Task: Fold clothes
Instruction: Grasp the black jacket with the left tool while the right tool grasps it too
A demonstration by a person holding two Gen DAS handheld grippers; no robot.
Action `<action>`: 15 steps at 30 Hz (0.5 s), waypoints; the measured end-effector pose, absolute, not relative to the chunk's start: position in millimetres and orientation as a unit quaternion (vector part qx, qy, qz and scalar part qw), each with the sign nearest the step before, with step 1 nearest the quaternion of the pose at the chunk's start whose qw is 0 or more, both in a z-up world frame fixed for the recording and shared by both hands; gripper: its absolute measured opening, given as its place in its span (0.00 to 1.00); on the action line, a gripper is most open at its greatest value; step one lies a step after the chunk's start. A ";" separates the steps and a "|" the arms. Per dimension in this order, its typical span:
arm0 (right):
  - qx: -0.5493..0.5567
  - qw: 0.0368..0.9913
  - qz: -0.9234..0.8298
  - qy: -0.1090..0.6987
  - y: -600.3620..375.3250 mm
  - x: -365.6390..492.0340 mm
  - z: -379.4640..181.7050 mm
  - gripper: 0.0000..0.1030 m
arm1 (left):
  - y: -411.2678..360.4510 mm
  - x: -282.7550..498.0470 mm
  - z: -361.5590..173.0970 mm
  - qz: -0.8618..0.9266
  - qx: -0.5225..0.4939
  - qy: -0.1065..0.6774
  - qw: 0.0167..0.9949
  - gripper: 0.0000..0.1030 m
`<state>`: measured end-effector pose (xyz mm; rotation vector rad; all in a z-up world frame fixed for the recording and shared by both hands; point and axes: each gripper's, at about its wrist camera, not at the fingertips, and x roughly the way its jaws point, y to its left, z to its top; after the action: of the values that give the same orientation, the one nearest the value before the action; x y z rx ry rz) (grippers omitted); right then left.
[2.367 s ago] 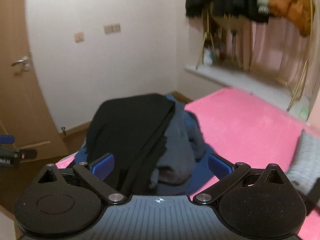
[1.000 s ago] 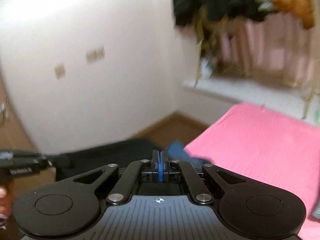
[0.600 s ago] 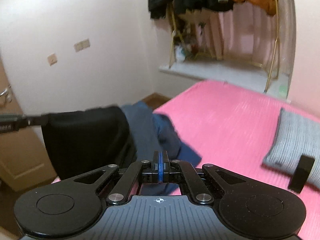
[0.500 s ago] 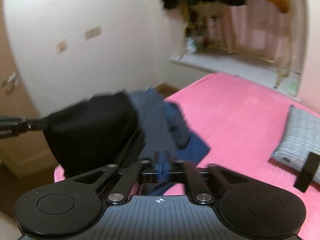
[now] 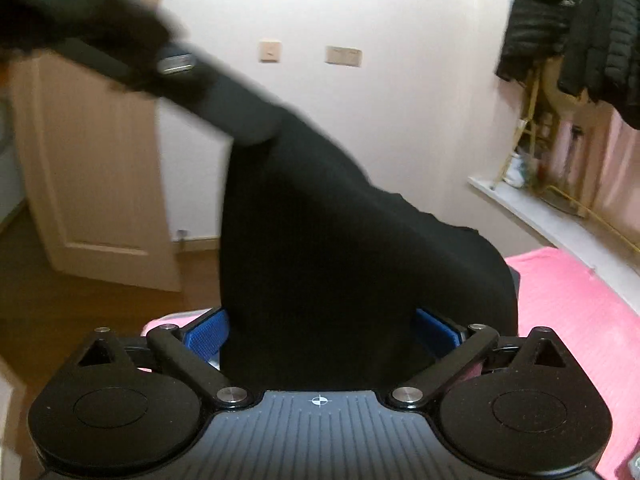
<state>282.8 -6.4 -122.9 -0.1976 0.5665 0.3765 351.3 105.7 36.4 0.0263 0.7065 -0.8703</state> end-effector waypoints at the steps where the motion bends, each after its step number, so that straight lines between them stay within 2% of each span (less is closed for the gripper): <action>1: -0.091 0.936 0.182 0.287 -4.6 292.1 -124.1 0.57 | 108.1 353.6 30.9 -0.410 0.015 0.343 0.845 0.02; 2: -0.086 0.934 0.179 0.297 -2.9 301.3 -125.3 0.27 | 118.0 355.9 27.5 -0.401 0.012 0.347 0.848 0.10; 3: -0.085 0.933 0.172 0.306 -3.5 305.5 -124.2 0.13 | 128.6 358.2 23.8 -0.391 0.007 0.351 0.851 0.21; 4: -0.084 0.931 0.164 0.314 -4.3 309.5 -122.9 0.08 | 144.9 360.4 18.1 -0.375 -0.012 0.352 0.858 0.28; 6: -0.068 0.930 0.151 0.328 -13.4 315.0 -118.1 0.06 | 171.3 367.4 2.3 -0.333 -0.032 0.359 0.871 0.41; 10: -0.007 0.936 0.119 0.332 -65.6 302.2 -87.9 0.04 | 190.7 386.2 -41.3 -0.272 -0.018 0.384 0.882 0.52; 12: 0.015 0.942 0.096 0.321 -83.7 293.1 -67.4 0.03 | 191.2 395.0 -62.1 -0.266 -0.015 0.390 0.881 0.66; 15: 0.032 0.950 0.067 0.302 -106.7 283.3 -30.6 0.02 | 172.3 408.3 -87.9 -0.280 0.001 0.398 0.873 0.66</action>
<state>283.3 -106.7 -30.6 0.0648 0.6149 0.1353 408.3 172.3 -87.9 0.0018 0.8321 -0.5854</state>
